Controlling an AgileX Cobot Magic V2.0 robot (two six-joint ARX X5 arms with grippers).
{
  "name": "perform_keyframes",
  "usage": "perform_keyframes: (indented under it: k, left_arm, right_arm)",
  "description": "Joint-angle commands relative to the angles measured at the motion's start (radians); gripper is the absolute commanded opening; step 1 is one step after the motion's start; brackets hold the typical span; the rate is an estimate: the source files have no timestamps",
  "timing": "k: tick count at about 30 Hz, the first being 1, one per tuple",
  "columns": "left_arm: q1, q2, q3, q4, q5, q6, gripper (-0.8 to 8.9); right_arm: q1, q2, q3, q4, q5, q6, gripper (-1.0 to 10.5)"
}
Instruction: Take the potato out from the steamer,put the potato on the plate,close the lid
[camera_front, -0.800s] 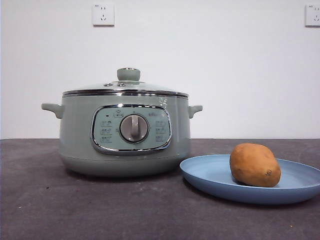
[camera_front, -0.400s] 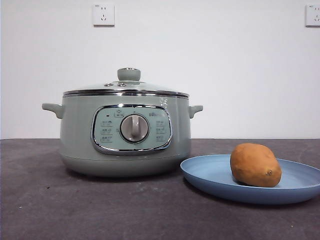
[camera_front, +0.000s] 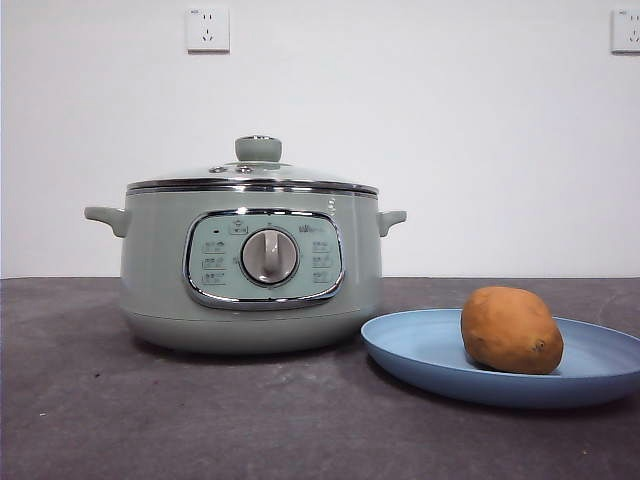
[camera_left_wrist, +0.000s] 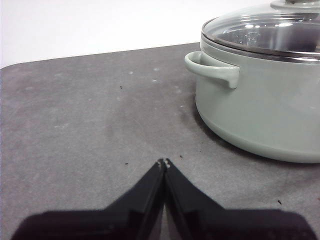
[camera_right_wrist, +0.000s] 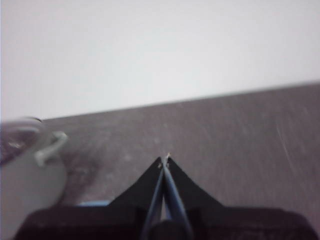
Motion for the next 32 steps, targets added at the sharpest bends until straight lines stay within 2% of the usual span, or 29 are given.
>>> perform_keyframes:
  k: [1,15,19,32]
  left_arm:
    - [0.003,-0.002,-0.016,0.000,-0.003,-0.002,-0.04]
    - [0.003,-0.002,-0.016,0.000,-0.003,-0.002,-0.04]
    - [0.003,-0.002,-0.016,0.000,-0.003,-0.002,-0.04]
    - [0.003,-0.002,-0.016,0.000,-0.003,-0.002,-0.04]
  right_arm:
    - [0.005,-0.037,-0.050,0.013,0.006,0.035,0.0]
    - [0.011,-0.048,-0.120,-0.094,0.003,0.022,0.0]
    - [0.011,-0.048,-0.120,-0.093,0.003,0.000,0.0]
    - [0.011,-0.048,-0.119,-0.093,0.003,0.000,0.0]
